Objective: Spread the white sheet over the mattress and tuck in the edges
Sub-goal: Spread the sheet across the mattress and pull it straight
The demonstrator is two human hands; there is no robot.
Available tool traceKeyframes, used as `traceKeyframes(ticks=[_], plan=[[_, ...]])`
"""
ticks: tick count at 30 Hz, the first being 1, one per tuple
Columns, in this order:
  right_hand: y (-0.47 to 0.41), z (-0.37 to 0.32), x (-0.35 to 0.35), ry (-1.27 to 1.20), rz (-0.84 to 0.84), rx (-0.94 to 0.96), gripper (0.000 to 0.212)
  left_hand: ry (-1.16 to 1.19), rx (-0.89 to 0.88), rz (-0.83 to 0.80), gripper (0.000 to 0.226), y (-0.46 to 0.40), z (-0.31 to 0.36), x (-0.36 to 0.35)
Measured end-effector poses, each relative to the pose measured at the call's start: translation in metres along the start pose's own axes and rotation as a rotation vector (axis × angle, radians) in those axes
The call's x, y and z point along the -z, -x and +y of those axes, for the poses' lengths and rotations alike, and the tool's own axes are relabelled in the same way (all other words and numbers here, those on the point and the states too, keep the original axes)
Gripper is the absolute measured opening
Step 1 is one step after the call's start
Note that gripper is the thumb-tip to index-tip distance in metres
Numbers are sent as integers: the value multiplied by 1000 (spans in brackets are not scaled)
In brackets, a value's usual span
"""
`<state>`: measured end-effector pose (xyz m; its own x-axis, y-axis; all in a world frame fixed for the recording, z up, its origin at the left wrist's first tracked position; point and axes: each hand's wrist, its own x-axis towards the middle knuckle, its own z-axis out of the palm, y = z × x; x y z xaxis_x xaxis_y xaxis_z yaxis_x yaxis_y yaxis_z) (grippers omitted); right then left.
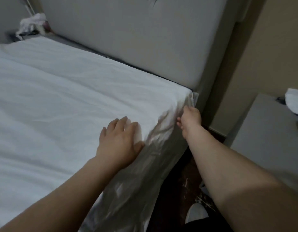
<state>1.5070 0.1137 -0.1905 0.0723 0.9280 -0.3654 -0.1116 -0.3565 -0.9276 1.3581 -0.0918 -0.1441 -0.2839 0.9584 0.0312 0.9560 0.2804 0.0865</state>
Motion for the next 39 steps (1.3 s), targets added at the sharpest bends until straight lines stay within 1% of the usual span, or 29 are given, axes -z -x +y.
traceKeyframes(ticks=[2, 5, 7, 8, 9, 12, 15, 19, 21, 23, 24, 25, 26, 27, 28, 29, 31, 32, 34, 35, 36, 38, 39], plan=[[-13, 7, -7, 40, 10, 28, 18, -36, -44, -9, 72, -24, 6, -4], [-31, 14, -18, 31, -4, 21, 27, -97, -105, -54, 82, -55, 12, -9], [-38, 11, -23, 11, 31, 18, 49, -112, -135, -112, 81, -65, 15, -16], [-42, 10, -24, 30, 59, 29, 57, -116, -139, -135, 80, -67, 15, -19], [-47, 10, -25, 84, 71, 40, 59, -123, -142, -147, 80, -67, 14, -22], [-56, 6, -27, 308, 90, 94, 48, -123, -169, -150, 77, -65, 11, -25], [-61, 4, -26, 438, 129, 123, 45, -106, -190, -136, 78, -63, 10, -25], [-58, 5, -22, 448, 117, 75, 49, -103, -205, -124, 87, -55, 11, -25], [-54, 5, -21, 422, 141, 37, 50, -97, -218, -117, 90, -50, 10, -24], [-46, 2, -20, 423, 225, 110, 47, -93, -222, -106, 92, -45, 9, -24], [-39, 2, -21, 411, 265, 200, 46, -93, -221, -102, 92, -44, 10, -25], [-31, 3, -23, 396, 264, 293, 46, -92, -219, -94, 93, -43, 10, -25], [-21, 6, -26, 391, 211, 365, 52, -91, -216, -82, 92, -42, 10, -27], [-14, 13, -33, 381, 119, 383, 60, -88, -214, -69, 92, -43, 10, -28], [-7, 21, -37, 359, 18, 339, 69, -79, -217, -55, 92, -43, 10, -30], [-5, 31, -41, 310, -67, 235, 77, -72, -221, -36, 92, -43, 10, -31], [-6, 56, -34, 193, -150, -70, 88, -68, -219, -20, 92, -44, 9, -34], [-7, 69, -26, 193, -181, -216, 87, -76, -217, -23, 92, -44, 9, -35], [-7, 95, -13, 340, -239, -349, 76, -87, -208, -31, 92, -45, 10, -36], [-7, 104, -10, 424, -205, -356, 73, -85, -208, -30, 92, -45, 10, -36], [-5, 107, -10, 480, -108, -325, 71, -82, -211, -28, 92, -45, 10, -37], [2, 95, -15, 433, 73, -207, 68, -81, -218, -17, 92, -46, 9, -39], [7, 83, -20, 406, 132, -95, 68, -83, -221, -11, 91, -46, 8, -39]])
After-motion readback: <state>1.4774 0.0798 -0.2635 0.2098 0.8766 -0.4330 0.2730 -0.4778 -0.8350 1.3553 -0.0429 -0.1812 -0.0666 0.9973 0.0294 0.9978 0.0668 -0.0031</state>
